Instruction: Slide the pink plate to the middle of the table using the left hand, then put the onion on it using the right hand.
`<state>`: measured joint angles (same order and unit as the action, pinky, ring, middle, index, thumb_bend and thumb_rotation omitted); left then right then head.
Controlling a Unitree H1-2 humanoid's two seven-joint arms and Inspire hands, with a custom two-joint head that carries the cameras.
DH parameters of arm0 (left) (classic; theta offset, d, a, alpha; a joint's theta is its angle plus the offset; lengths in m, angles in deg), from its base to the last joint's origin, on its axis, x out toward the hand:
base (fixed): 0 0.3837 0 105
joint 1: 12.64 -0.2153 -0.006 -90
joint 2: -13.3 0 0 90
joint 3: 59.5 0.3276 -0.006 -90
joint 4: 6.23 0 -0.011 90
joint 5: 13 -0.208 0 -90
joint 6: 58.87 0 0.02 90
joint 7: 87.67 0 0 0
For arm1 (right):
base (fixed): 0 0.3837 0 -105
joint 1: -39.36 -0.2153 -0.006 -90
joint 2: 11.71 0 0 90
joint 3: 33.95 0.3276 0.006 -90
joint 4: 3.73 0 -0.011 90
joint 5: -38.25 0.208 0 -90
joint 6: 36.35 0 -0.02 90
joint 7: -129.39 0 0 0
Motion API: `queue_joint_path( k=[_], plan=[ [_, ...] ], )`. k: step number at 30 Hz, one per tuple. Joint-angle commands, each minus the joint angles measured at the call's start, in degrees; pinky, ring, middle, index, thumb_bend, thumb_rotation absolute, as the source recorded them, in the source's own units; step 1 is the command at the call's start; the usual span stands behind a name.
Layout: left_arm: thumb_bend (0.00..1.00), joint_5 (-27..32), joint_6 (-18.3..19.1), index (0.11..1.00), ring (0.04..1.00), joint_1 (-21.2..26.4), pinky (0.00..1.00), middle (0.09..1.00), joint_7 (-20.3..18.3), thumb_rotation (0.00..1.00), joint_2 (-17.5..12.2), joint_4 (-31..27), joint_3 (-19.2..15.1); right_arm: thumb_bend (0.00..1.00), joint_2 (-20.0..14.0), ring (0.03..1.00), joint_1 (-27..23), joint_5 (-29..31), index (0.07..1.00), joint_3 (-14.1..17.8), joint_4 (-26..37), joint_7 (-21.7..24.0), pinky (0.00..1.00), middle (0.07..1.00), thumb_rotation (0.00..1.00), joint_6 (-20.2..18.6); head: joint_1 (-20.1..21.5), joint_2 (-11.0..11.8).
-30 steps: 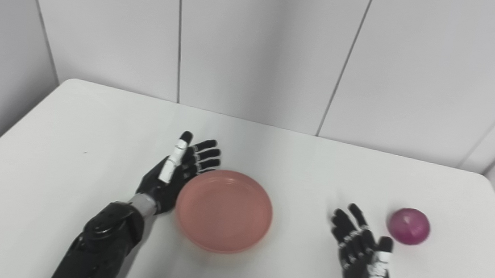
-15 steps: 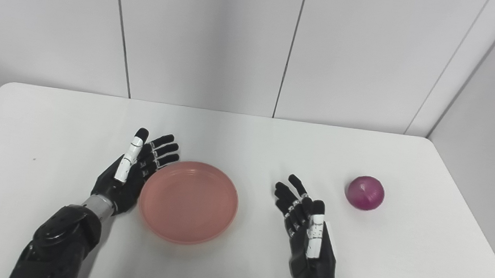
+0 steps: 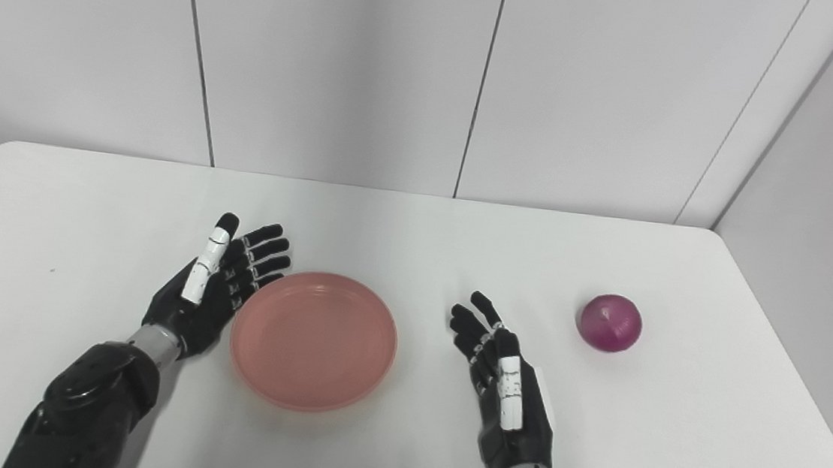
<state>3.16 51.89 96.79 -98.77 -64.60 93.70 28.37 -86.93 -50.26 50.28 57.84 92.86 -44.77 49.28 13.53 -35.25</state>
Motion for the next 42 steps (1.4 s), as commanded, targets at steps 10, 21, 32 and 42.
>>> queue_joint_path(
  k=[10,21,32,42],
  plan=[
    [0.67,0.1,0.95,0.79,0.868,0.31,0.88,0.863,0.25,0.88,-0.87,3.24,-1.67,0.92,-7.87,0.798,-5.5,-7.5,0.875,-0.42,11.56,0.34,0.77,0.797,0.73,-4.85,5.28,1.33],
    [0.64,0.37,1.13,0.832,0.892,0.76,0.9,0.879,-0.65,0.89,-1.59,3.56,-2.59,1.0,-21.07,0.815,-15.1,-16.12,0.871,2.19,18.02,1.6,0.7,0.851,0.37,-12.23,7.71,1.95],
    [0.64,0.97,0.44,0.822,0.888,1.02,0.9,0.872,-0.95,0.87,-1.56,4.53,-2.94,1.0,-31.23,0.775,-21.89,-20.33,0.907,2.85,15.01,5.94,0.55,0.894,0.13,-13.48,8.2,2.37],
    [0.65,0.83,0.23,0.819,0.884,1.01,0.9,0.873,-0.77,0.87,-1.31,4.58,-2.78,1.0,-42.91,0.749,-30.76,-30.63,0.914,-4.33,8.65,15.57,0.58,0.907,0.16,-14.54,8.04,2.37]
  ],
)
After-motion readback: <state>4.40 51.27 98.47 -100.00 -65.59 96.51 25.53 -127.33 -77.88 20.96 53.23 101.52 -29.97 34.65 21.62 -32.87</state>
